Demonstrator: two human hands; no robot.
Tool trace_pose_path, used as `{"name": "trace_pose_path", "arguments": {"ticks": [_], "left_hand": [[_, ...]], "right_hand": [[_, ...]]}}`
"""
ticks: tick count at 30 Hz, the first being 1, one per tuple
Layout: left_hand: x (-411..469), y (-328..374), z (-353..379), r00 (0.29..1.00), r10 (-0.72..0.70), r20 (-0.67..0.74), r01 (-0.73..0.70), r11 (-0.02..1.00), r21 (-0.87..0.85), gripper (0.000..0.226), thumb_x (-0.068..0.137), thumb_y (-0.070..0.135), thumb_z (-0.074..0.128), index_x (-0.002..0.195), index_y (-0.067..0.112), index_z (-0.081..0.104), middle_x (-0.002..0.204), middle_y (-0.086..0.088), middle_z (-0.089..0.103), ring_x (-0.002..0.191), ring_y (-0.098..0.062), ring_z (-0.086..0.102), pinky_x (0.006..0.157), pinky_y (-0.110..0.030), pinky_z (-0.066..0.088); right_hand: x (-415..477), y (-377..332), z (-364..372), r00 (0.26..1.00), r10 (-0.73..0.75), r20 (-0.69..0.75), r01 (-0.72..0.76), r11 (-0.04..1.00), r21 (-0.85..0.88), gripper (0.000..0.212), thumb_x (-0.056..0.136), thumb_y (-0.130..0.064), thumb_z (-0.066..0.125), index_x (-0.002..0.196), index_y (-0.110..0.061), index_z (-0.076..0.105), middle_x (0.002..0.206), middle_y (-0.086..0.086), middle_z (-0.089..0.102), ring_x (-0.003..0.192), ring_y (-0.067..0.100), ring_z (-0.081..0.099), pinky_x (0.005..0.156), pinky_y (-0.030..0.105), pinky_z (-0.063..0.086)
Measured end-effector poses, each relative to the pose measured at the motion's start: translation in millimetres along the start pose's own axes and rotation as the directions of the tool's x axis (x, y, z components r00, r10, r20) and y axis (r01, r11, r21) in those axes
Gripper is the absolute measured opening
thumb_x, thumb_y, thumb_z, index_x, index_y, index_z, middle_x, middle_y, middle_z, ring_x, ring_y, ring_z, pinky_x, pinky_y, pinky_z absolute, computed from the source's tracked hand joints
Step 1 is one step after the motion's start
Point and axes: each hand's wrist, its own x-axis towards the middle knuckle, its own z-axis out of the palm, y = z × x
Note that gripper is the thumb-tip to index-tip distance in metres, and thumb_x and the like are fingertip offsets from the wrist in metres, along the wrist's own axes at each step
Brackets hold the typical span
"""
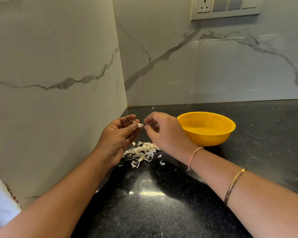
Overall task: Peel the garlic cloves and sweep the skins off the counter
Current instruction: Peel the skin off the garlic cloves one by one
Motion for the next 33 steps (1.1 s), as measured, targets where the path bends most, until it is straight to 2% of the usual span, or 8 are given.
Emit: {"name": "trace_pose_path", "arguments": {"ticks": [7,12,16,20,25,30,33], "left_hand": [[-1.3,1.4,0.4,0.999,-0.031,0.038,0.034,0.997,-0.063,0.019,0.085,-0.005,0.055,0.099,0.007,0.060,0.077,-0.005,0.073,0.067,-0.010,0.069,0.069,-0.020,0.056],[-0.9,3.3,0.5,0.997,-0.066,0.049,0.073,0.985,-0.157,0.029,0.074,-0.001,0.061,0.102,0.004,0.059,0.075,-0.007,0.072,0.065,-0.011,0.069,0.064,-0.018,0.057],[-0.4,3.1,-0.5,0.995,-0.090,0.052,0.098,0.981,-0.167,0.019,0.081,-0.002,0.058,0.099,0.000,0.062,0.073,-0.007,0.071,0.064,-0.010,0.069,0.060,-0.016,0.056],[-1.7,3.4,0.3,0.992,-0.104,0.071,0.114,0.981,-0.155,0.019,0.079,0.000,0.059,0.097,-0.001,0.063,0.073,-0.006,0.071,0.064,-0.009,0.068,0.062,-0.015,0.056],[-1.9,3.6,0.0,0.989,-0.124,0.084,0.136,0.977,-0.165,0.031,0.065,0.004,0.062,0.096,0.001,0.063,0.073,-0.006,0.072,0.066,-0.009,0.069,0.059,-0.014,0.055],[-1.9,3.6,-0.3,0.986,-0.141,0.093,0.155,0.974,-0.165,0.030,0.066,0.002,0.062,0.097,0.000,0.063,0.073,-0.006,0.071,0.066,-0.009,0.069,0.061,-0.014,0.056],[-2.2,3.2,0.2,0.983,-0.154,0.096,0.168,0.974,-0.151,0.021,0.076,-0.001,0.059,0.097,0.000,0.063,0.072,-0.006,0.071,0.062,-0.008,0.068,0.057,-0.014,0.055]], "right_hand": [[-0.3,0.1,0.6,0.992,-0.125,-0.031,0.123,0.991,-0.059,0.009,0.087,-0.011,0.060,0.088,-0.010,0.068,0.082,0.003,0.066,0.072,0.013,0.057,0.063,0.027,0.050],[-0.5,-2.1,0.1,0.977,-0.205,-0.054,0.199,0.974,-0.105,0.008,0.088,-0.009,0.057,0.087,-0.006,0.065,0.079,0.005,0.062,0.068,0.013,0.053,0.055,0.022,0.044],[-1.5,-4.9,0.6,0.962,-0.267,-0.057,0.255,0.953,-0.163,0.008,0.086,-0.007,0.056,0.083,-0.004,0.063,0.075,0.007,0.061,0.064,0.017,0.053,0.051,0.021,0.041],[-1.3,-5.6,1.3,0.957,-0.288,-0.043,0.273,0.938,-0.214,0.011,0.085,-0.009,0.053,0.080,-0.003,0.061,0.072,0.008,0.058,0.060,0.019,0.051,0.049,0.023,0.036],[-1.5,-7.4,1.8,0.956,-0.288,-0.048,0.271,0.936,-0.224,0.013,0.084,-0.011,0.051,0.076,-0.004,0.059,0.069,0.008,0.056,0.057,0.017,0.047,0.048,0.017,0.029],[-1.6,-7.9,1.3,0.961,-0.274,-0.044,0.259,0.942,-0.213,0.011,0.082,-0.011,0.052,0.074,-0.005,0.057,0.068,0.006,0.054,0.057,0.015,0.042,0.049,0.011,0.023],[-1.6,-7.6,1.8,0.963,-0.265,-0.056,0.249,0.946,-0.208,0.010,0.081,-0.011,0.052,0.073,-0.006,0.056,0.067,0.006,0.052,0.057,0.015,0.041,0.049,0.011,0.021]]}}
